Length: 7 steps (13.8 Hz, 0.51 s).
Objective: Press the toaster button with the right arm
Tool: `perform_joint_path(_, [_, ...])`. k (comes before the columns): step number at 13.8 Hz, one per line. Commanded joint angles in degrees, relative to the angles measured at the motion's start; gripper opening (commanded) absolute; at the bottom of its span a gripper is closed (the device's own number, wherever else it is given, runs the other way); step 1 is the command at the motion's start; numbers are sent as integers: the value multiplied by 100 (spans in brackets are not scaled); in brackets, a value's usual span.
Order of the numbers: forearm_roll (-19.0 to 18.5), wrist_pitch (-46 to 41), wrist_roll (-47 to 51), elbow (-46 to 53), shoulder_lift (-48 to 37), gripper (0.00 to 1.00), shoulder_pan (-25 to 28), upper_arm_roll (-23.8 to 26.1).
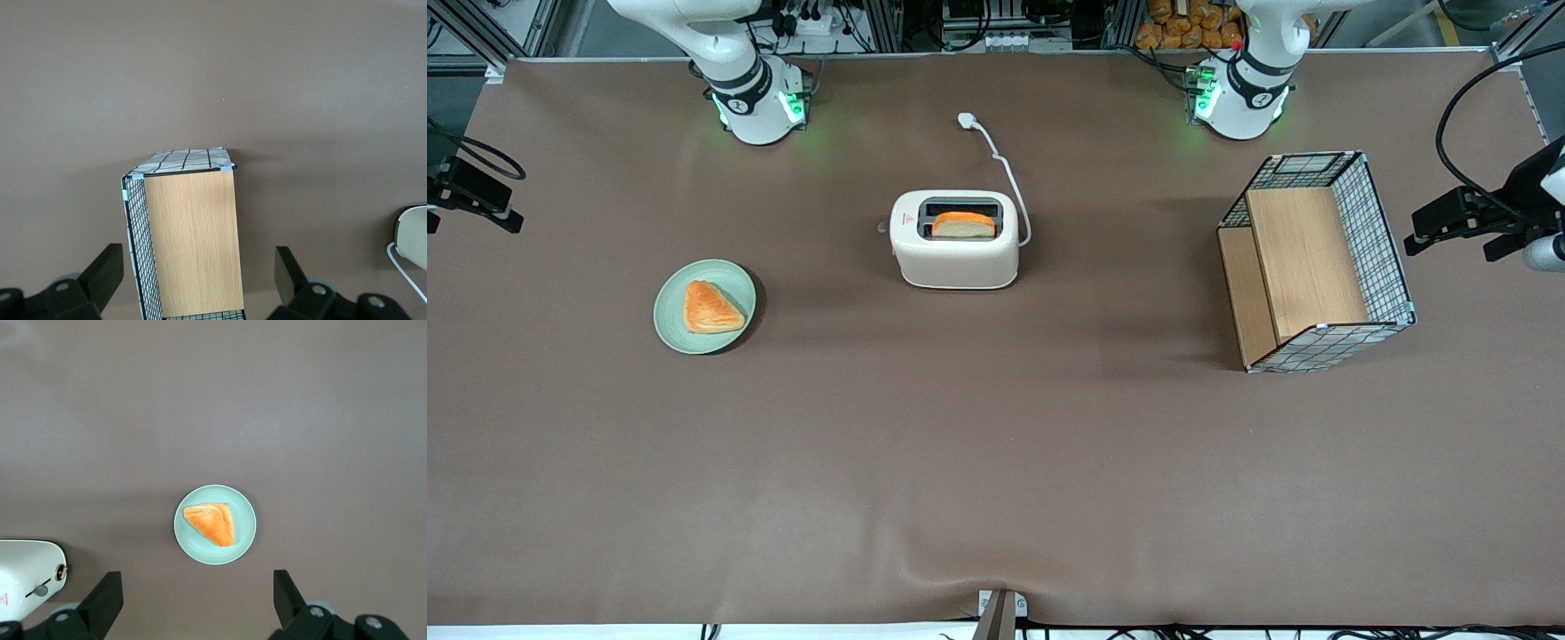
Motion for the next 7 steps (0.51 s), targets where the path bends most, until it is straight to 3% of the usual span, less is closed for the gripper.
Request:
perform_joint_path(1, [-45, -16, 45, 17, 0, 100, -97, 71])
perform_joint_path(7, [-28, 1, 63, 26, 18, 100, -63, 80])
